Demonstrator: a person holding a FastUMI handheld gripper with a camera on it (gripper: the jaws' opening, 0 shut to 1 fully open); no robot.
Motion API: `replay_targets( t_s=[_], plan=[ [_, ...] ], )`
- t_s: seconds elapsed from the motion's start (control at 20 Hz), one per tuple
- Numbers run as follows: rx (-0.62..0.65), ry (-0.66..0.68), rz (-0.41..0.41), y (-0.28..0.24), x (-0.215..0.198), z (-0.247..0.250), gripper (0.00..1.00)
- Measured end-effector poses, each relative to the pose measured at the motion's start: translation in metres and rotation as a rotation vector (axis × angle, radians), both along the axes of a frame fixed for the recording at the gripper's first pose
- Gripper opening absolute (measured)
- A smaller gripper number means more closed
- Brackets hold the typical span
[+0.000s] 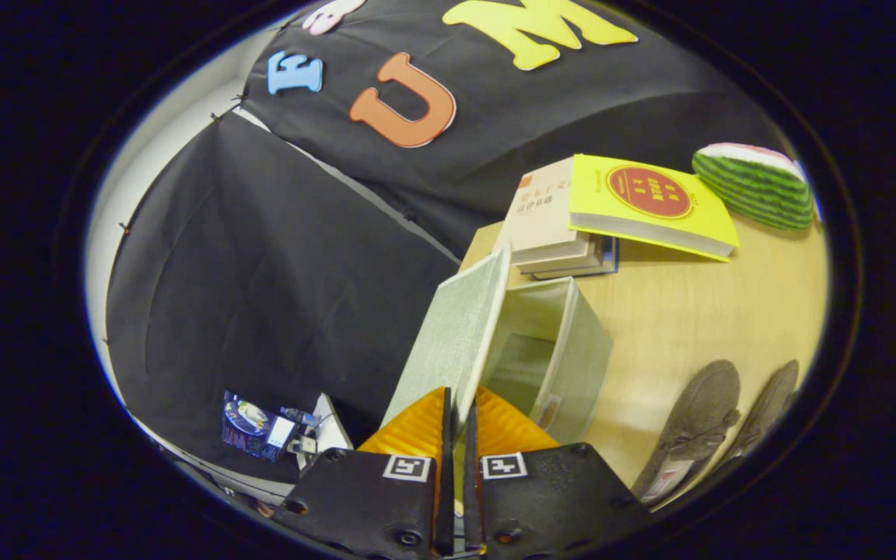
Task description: Open the storage box then place both shoes into the box .Put the left shoe in first, then the right shoe, with the right side of both shoes facing outward in a uniform manner.
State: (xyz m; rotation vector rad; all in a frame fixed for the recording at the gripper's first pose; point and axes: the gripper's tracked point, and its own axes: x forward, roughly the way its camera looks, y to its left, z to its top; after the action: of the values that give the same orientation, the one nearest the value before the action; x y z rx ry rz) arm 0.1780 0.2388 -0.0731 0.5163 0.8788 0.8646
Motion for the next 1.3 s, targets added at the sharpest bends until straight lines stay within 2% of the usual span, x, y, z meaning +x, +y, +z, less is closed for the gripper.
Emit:
replay_targets(
  t_s=[0.35,0.65,1.0,1.15,1.25,1.3],
  plan=[
    [-0.015,-0.126,0.055,0.053,-0.026,0.063,0.1],
    [-0.054,-0.155,0.064,0.117,-0.033,0.092,0.12],
    [-0.067,-0.199,-0.004,0.187,-0.036,0.099,0.15],
    [-0.158,-0.309,-0.053,0.194,-0.028,0.1,0.18],
    [-0.241,-0.412,-0.072,0.19,-0.027,0.104,0.24],
    [-0.308,-0.473,-0.084,0.187,-0.024,0.104,0.41]
  ],
)
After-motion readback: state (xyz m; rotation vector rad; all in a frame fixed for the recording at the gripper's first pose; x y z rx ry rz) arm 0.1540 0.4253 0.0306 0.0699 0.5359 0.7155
